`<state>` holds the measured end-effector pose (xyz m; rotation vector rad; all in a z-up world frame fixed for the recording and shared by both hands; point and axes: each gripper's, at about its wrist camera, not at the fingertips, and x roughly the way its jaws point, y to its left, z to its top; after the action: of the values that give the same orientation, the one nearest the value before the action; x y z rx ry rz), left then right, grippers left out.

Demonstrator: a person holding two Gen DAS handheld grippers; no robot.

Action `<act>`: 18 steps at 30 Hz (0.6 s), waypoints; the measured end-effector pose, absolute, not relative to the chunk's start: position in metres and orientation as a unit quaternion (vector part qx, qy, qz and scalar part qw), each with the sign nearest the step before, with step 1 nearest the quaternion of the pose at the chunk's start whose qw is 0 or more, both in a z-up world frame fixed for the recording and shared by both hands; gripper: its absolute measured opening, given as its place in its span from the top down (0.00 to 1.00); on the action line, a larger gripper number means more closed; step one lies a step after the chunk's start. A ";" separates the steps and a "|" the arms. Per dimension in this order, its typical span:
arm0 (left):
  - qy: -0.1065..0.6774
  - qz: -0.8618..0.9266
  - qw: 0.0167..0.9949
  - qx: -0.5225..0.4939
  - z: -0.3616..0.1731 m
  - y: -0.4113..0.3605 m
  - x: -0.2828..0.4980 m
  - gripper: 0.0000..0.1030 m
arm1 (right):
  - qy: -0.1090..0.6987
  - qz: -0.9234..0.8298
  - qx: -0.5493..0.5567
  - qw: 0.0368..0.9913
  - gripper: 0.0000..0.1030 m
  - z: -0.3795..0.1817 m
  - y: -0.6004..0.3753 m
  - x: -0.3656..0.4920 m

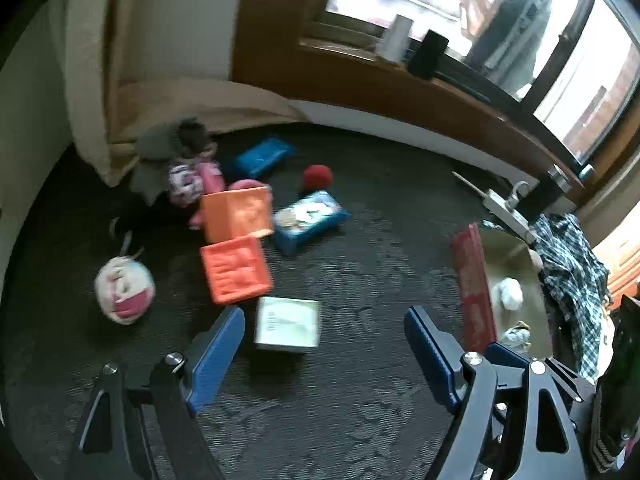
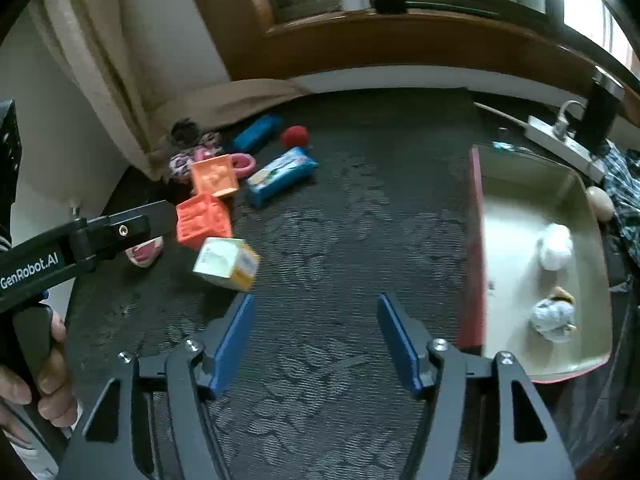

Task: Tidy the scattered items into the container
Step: 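Grasp the pink-white cloth ball with the left gripper while the right grasps the green box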

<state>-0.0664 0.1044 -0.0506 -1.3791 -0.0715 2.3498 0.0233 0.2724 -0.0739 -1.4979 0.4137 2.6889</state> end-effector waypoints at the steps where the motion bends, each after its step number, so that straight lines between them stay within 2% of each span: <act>1: -0.028 0.844 0.202 -0.495 -0.051 0.097 -0.068 0.19 | 0.132 0.865 -0.483 0.015 0.32 -0.074 0.267 0.021; 18: -0.046 0.850 0.150 -0.503 -0.067 0.007 -0.087 0.19 | 0.122 0.859 -0.497 -0.005 0.27 -0.087 0.199 -0.002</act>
<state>-0.0875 0.0071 -0.0665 -1.4459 -0.1334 2.4405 -0.0023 0.1990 -0.0866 -1.5670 0.3832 2.7066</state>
